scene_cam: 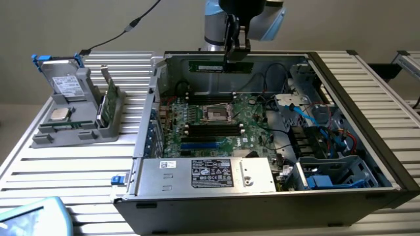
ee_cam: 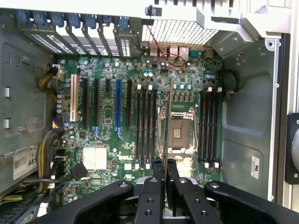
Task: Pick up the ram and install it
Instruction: 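Insert the ram into the slot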
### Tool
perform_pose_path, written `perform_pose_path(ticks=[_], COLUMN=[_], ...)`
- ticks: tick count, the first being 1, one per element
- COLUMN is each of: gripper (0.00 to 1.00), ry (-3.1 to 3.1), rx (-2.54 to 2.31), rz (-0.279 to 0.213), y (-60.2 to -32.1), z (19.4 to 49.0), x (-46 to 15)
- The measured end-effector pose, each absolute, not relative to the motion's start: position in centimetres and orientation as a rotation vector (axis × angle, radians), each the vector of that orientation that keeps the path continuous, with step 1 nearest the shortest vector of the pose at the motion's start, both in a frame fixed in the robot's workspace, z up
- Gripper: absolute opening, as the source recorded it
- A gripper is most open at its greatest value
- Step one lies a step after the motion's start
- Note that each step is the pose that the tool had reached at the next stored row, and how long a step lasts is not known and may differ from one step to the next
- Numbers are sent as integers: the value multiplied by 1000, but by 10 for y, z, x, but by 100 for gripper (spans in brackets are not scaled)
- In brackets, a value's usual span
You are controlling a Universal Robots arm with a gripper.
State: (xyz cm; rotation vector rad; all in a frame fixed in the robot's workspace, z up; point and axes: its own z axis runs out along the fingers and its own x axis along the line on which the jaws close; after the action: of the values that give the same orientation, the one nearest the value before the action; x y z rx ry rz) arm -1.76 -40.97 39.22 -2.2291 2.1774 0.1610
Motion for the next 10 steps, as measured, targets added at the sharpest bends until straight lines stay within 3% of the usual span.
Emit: perform_pose_path(ticks=[10], gripper=[14], ry=[2177], rx=[-2229], rz=[161], y=[-410], z=[380], x=[-18])
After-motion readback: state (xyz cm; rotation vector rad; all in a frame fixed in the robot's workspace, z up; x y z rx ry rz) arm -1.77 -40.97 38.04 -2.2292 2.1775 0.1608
